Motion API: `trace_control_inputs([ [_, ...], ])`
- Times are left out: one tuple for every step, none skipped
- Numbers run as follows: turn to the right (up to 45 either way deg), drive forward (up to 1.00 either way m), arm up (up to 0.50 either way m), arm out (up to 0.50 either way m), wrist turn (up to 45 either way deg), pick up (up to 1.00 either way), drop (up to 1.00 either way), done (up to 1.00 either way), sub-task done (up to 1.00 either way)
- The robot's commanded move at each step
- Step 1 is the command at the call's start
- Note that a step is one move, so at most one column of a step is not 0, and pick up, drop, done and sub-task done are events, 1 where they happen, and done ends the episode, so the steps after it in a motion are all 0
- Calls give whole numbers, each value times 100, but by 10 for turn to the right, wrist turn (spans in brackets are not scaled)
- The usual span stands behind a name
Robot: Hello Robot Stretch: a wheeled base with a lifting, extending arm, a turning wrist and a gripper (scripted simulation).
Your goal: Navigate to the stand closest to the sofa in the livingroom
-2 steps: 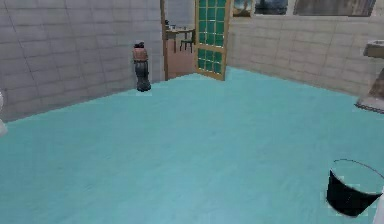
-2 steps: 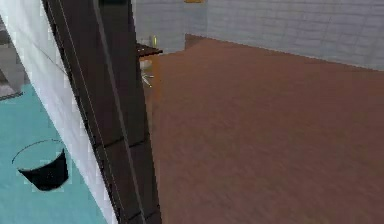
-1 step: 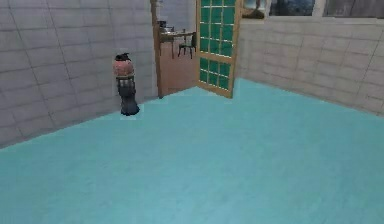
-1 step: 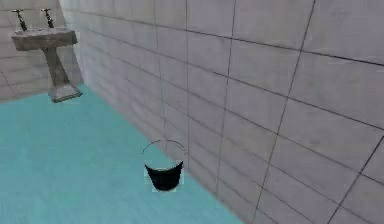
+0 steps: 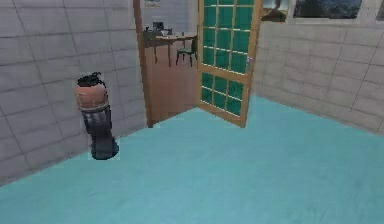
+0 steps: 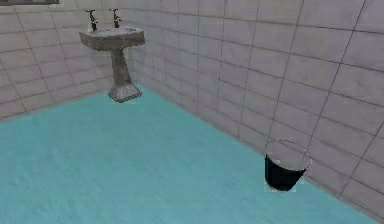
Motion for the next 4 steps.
trace_control_inputs([
  [0, 100, 0, 0, 0, 0, 0, 0, 0],
  [0, 100, 0, 0, 0, 0, 0, 0, 0],
  [120, 0, 0, 0, 0, 0, 0, 0, 0],
  [0, 10, 0, 0, 0, 0, 0, 0, 0],
])
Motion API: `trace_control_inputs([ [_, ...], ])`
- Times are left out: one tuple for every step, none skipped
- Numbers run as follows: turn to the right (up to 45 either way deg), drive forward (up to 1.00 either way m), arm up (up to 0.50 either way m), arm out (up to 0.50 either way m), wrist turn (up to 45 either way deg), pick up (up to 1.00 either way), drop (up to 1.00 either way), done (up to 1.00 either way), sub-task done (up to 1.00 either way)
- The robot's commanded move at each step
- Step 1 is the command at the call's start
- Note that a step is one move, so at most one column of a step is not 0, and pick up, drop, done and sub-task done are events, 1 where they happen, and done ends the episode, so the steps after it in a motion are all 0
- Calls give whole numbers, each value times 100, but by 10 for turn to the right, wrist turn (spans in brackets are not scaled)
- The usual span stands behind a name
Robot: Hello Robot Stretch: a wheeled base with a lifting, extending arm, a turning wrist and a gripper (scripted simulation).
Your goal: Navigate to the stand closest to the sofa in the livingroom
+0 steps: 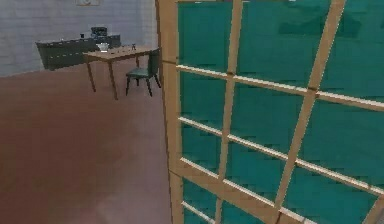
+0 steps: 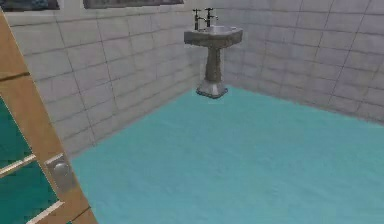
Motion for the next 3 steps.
trace_control_inputs([
  [-390, 0, 0, 0, 0, 0, 0, 0, 0],
  [0, 75, 0, 0, 0, 0, 0, 0, 0],
  [450, 0, 0, 0, 0, 0, 0, 0, 0],
])
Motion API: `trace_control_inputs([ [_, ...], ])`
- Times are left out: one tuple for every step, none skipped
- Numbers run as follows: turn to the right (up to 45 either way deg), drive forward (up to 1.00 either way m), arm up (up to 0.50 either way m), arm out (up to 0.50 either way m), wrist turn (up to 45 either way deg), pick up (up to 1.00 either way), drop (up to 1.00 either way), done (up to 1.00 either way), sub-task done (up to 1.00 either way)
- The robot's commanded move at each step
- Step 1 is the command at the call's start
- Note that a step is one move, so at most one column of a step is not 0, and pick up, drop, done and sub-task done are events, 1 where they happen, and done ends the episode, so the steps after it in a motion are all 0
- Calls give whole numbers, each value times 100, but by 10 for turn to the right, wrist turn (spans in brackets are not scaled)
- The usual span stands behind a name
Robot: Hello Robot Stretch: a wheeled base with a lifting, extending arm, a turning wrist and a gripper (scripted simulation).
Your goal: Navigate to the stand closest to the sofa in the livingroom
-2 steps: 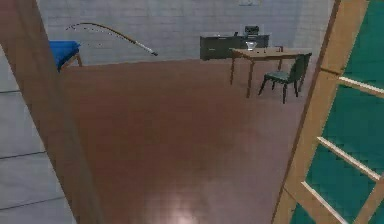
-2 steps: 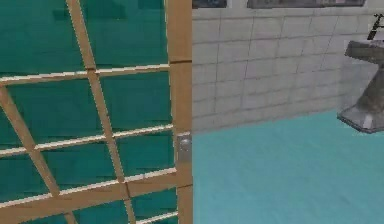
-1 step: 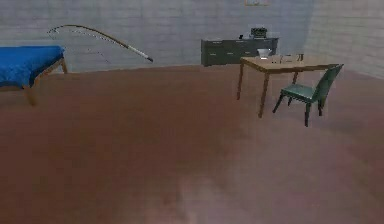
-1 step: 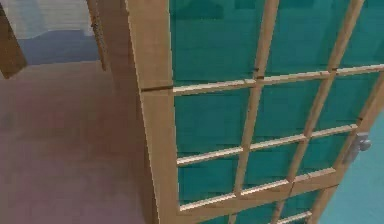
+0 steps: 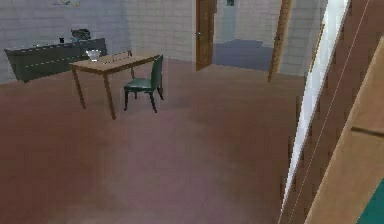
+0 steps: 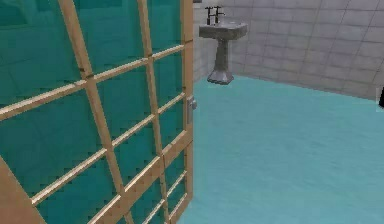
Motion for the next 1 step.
trace_control_inputs([
  [120, 0, 0, 0, 0, 0, 0, 0, 0],
])
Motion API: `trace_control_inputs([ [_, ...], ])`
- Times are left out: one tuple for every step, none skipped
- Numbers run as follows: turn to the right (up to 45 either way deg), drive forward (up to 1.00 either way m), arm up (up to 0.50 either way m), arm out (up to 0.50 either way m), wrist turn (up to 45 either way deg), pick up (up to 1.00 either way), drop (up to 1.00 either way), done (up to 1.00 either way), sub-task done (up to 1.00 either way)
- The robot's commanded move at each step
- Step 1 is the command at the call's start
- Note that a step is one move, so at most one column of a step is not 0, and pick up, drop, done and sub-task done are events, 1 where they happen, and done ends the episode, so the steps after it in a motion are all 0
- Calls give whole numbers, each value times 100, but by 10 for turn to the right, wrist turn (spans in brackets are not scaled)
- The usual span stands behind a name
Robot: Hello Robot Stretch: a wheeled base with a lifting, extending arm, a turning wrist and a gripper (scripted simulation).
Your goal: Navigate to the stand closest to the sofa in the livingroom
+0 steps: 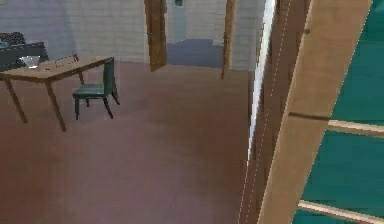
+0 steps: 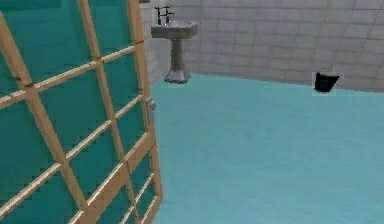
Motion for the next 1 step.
trace_control_inputs([
  [0, 100, 0, 0, 0, 0, 0, 0, 0],
])
